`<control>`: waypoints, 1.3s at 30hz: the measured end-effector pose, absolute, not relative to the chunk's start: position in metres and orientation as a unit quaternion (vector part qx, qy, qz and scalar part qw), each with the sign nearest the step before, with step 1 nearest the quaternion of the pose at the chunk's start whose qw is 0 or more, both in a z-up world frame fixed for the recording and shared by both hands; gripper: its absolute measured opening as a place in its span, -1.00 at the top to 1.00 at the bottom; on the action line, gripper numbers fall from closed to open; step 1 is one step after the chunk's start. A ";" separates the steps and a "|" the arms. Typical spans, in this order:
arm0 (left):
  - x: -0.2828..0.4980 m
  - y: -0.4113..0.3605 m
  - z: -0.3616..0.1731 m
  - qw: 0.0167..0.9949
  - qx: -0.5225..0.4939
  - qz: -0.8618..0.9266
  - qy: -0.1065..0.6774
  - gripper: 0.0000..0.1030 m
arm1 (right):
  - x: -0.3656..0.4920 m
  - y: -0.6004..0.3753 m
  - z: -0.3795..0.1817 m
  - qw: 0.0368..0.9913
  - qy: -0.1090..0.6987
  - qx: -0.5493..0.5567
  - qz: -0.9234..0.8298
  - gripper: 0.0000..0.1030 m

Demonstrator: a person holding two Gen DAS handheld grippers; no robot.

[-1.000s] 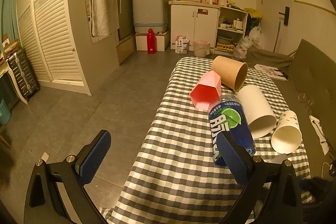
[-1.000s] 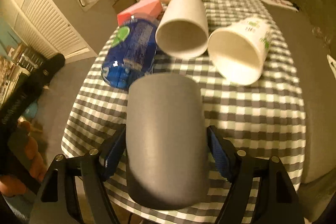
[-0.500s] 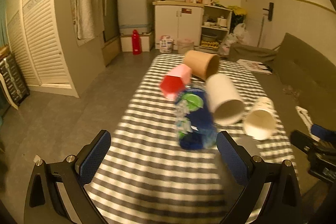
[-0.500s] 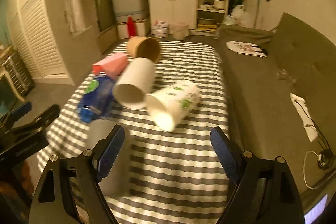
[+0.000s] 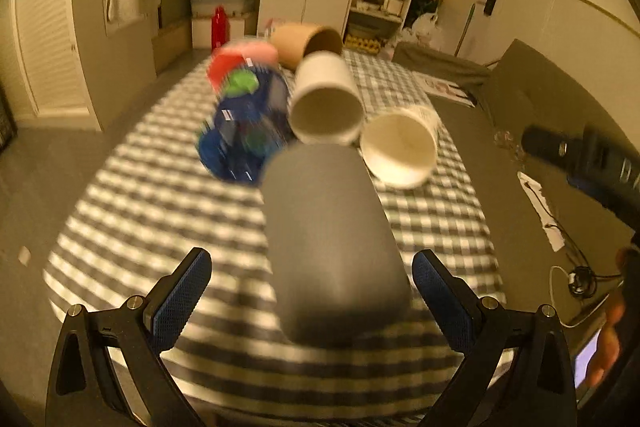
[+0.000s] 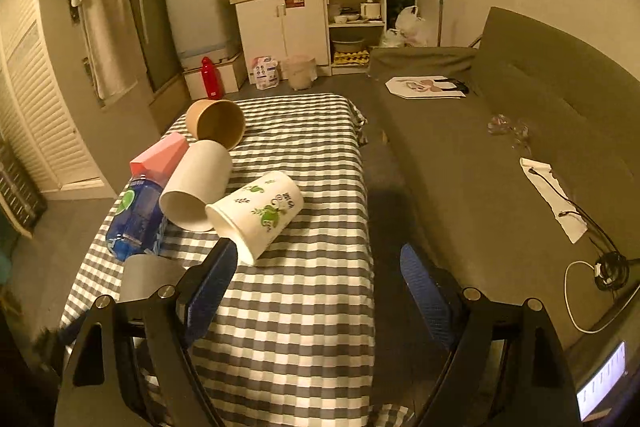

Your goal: Flip cup upside down

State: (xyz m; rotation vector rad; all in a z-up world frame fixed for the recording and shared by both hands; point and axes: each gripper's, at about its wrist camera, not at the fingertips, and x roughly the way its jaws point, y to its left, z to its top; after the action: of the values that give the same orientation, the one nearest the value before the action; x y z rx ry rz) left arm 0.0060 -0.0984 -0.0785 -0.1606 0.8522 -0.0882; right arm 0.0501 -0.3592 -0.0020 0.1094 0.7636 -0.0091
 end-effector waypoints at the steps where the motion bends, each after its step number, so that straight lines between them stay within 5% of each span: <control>1: 0.006 -0.102 -0.084 0.905 -0.078 -0.046 0.416 -0.97 | 0.051 -0.361 -0.002 0.926 0.373 0.055 -0.004 -0.63; 5: 0.008 -0.111 -0.092 0.912 -0.046 -0.042 0.406 -0.95 | 0.050 -0.367 -0.001 0.926 0.372 0.063 -0.002 -0.63; 9: 0.007 -0.114 -0.094 0.912 -0.046 -0.065 0.402 -0.53 | 0.048 -0.371 0.000 0.925 0.372 0.076 0.007 -0.63; 39: 0.052 -0.104 -0.036 0.902 0.026 -0.076 0.425 -0.41 | 0.049 -0.372 0.006 0.923 0.371 0.096 0.021 -0.63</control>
State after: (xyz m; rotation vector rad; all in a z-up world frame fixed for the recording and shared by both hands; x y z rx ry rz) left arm 0.0518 -0.1041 -0.0360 0.0539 0.8780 -0.1565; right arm 0.0490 -0.3718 0.0056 0.1971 0.7621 0.0426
